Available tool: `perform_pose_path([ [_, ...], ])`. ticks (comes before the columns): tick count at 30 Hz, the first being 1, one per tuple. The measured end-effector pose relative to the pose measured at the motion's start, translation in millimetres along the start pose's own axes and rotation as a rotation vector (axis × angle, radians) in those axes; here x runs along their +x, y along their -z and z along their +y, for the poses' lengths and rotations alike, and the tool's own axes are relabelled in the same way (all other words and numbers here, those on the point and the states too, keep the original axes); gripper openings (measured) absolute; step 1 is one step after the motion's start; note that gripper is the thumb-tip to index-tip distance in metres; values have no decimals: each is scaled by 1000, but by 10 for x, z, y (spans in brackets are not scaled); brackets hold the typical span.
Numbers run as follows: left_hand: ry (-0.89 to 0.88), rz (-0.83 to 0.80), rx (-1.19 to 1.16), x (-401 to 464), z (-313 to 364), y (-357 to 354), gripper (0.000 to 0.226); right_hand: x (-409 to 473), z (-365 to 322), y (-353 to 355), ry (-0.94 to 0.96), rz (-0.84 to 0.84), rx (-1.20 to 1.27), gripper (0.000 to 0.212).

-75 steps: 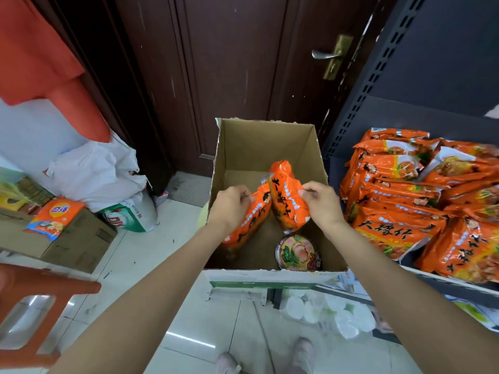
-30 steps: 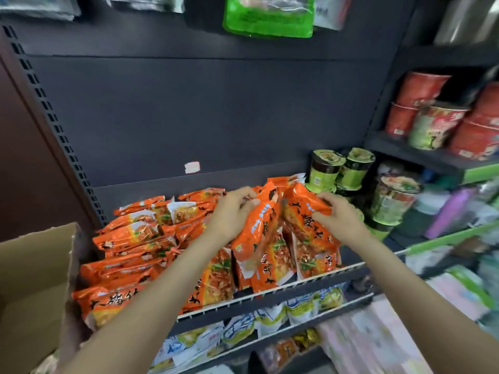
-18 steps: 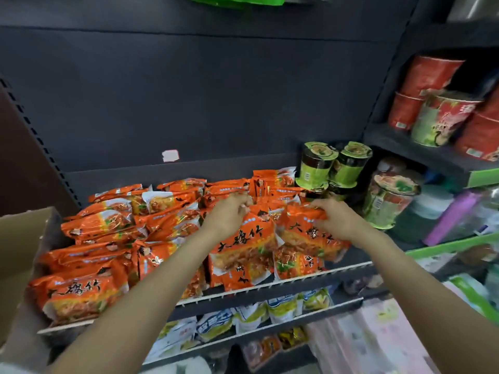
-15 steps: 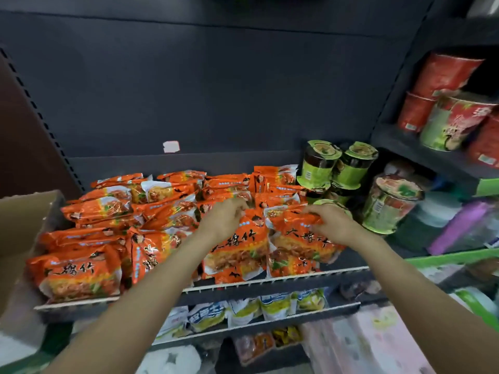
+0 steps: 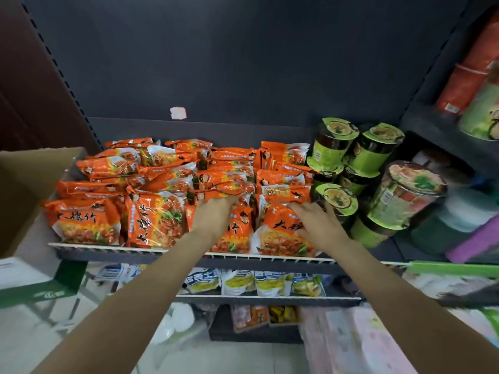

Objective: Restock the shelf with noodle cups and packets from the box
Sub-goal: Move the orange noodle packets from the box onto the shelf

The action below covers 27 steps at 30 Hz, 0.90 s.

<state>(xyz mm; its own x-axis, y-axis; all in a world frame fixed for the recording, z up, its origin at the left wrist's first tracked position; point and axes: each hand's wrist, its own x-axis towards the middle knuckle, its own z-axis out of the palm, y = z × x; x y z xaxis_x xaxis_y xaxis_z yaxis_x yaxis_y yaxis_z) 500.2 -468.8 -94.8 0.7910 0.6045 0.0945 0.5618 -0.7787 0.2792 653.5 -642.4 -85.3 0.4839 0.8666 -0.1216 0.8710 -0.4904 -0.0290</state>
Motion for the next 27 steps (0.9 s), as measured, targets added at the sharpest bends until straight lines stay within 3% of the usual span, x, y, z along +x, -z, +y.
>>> perform_pose_path([
  [8,70,56,-5,-20,-47,-3,28,60,-73,-99,101,61,-205,71],
  [12,77,55,-12,-38,-101,-31,26,63,-103,-147,80,58,-233,83],
  [17,66,51,-38,-41,-82,-20,26,51,-138,-239,32,161,-257,80],
  [27,91,126,-76,-22,-87,5,28,177,-158,-282,47,162,-262,89],
])
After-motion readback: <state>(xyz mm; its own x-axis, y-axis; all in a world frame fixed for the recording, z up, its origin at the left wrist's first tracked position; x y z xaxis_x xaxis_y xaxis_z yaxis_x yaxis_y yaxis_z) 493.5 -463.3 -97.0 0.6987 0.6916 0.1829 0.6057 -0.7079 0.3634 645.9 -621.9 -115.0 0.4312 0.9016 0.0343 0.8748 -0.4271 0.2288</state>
